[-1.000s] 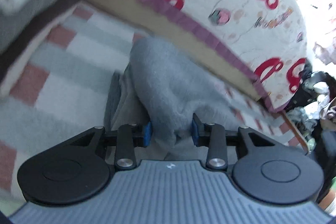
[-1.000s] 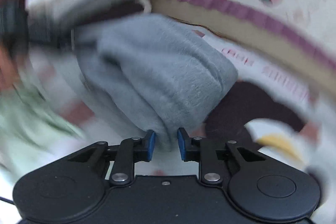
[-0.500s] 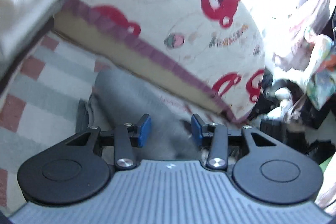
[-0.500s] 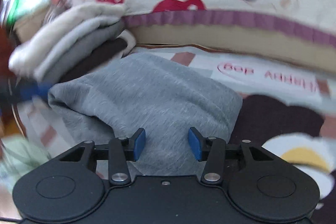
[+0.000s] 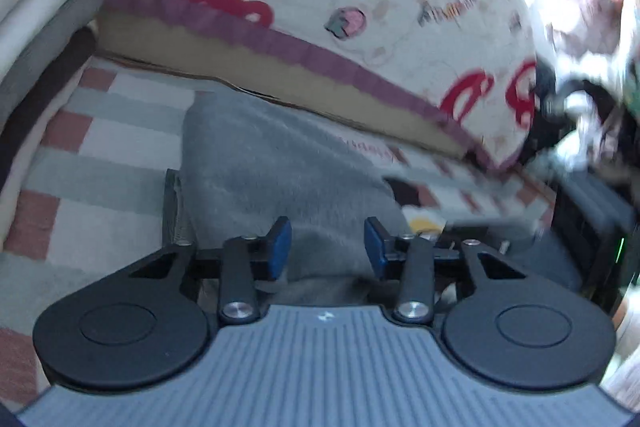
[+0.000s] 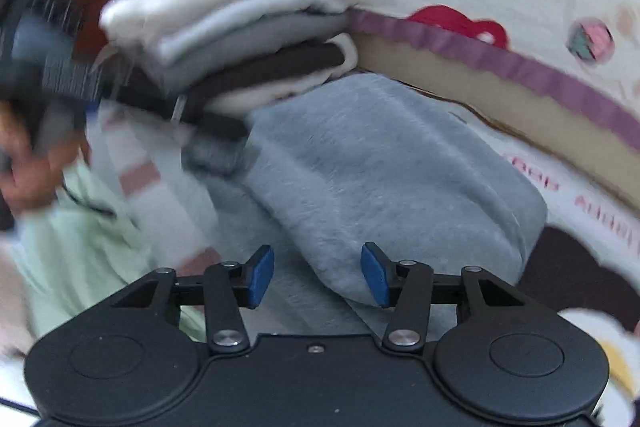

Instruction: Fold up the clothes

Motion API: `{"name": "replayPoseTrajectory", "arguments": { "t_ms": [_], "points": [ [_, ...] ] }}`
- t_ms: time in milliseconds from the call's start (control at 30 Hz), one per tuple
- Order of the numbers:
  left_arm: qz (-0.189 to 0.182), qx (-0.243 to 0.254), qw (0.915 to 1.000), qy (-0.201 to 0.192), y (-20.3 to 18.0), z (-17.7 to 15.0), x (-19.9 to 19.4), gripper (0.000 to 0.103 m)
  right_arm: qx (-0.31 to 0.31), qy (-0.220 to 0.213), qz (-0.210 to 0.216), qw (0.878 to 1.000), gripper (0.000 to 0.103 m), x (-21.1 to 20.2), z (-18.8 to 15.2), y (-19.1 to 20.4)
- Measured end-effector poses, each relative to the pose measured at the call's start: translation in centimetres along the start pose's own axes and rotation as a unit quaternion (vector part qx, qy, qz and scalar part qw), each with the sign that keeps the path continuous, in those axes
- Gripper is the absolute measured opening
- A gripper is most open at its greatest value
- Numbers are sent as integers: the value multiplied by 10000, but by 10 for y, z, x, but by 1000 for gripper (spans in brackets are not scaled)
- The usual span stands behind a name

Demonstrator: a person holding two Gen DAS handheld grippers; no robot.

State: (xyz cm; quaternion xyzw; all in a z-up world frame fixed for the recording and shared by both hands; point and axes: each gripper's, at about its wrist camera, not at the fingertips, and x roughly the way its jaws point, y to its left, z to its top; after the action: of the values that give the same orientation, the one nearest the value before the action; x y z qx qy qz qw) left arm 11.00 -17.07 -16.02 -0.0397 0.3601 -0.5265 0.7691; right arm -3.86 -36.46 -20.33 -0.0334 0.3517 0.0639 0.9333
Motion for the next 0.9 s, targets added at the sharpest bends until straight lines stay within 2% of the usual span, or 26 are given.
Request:
{"name": "replayPoseTrajectory", "arguments": {
  "t_ms": [33,133,200,233,300,400,433,467,500,600,700,833,900],
  "points": [
    [80,3,10000,27,2,-1,2,39,-175,43,5,9998,57,3,-1,5],
    [318,14,9994,107,6,-3,7,35,-179,68,400,9990,57,-3,-1,8],
    [477,20,9987,161,9,-4,10,34,153,19,748,9971,56,-17,-3,0],
    [556,24,9983,188,11,-5,12,34,258,-27,700,9972,53,-26,-6,-2],
    [715,30,9971,241,14,-6,15,34,386,-115,358,9985,52,-44,-13,-6],
    [952,41,9949,321,19,-8,20,34,386,-23,-616,9973,49,-59,-31,-10],
    [976,22,9947,329,20,-8,21,34,278,97,-904,9955,35,-58,-37,-10],
    [988,-1,9945,334,21,-8,22,34,101,255,-1082,9938,11,-54,-41,-9],
    [1000,-24,9944,338,22,-7,22,34,-4,382,-1178,9923,6,-49,-44,-9],
    [983,-143,9945,316,25,-6,22,34,-143,342,-1500,9880,8,-43,-43,-2],
    [1000,-198,9944,267,23,-8,21,33,-543,332,-1766,9822,13,-33,-44,10],
    [1017,-322,9939,266,23,-7,21,34,-936,391,-1904,9764,17,-30,-48,19],
    [1009,-472,9935,254,23,-4,20,34,-855,421,-1846,9782,17,-31,-45,18]
  ]
}}
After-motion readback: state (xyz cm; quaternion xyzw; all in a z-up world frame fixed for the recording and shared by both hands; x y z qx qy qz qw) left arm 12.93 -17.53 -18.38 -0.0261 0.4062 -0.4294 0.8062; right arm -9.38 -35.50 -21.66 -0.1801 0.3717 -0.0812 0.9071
